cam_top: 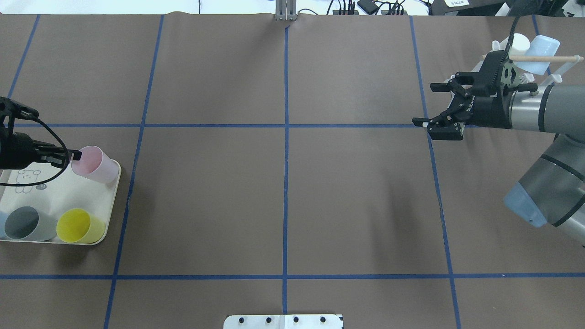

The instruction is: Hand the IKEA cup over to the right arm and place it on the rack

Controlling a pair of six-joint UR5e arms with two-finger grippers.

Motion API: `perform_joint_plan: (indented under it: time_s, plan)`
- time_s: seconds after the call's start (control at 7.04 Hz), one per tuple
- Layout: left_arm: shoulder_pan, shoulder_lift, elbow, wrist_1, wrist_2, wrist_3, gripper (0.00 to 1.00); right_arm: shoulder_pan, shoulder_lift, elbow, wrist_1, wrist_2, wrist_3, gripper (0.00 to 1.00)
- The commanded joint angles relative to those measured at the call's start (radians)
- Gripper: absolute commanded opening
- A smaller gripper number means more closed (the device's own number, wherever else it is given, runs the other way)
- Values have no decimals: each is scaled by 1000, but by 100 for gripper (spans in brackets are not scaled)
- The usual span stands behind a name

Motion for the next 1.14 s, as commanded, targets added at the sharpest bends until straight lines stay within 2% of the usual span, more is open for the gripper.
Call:
perform_joint_plan:
  time_s: [0.0, 0.14, 0.43, 0.57, 0.71, 0.99]
  plan:
    - [-113, -8, -48, 38, -137, 0, 0, -39, 2, -21, 104, -5, -5, 100]
    - [-167, -25, -112, 111, -212, -34, 0, -64, 11, -20, 112, -6, -5, 100]
    - [-165, -127, -233, 141, -240, -434, 0, -139, 80, -20, 111, -40, 4, 100]
    - [-163, -194, -249, 136, -330, -579, 0, -183, 119, -21, 111, -70, 6, 100]
    - [-162, -241, -279, 132, -388, -700, 0, -243, 149, -21, 111, -119, 6, 100]
    - [-122, -336, -299, 124, -400, -931, 0, -364, 237, -26, 105, -252, 6, 100]
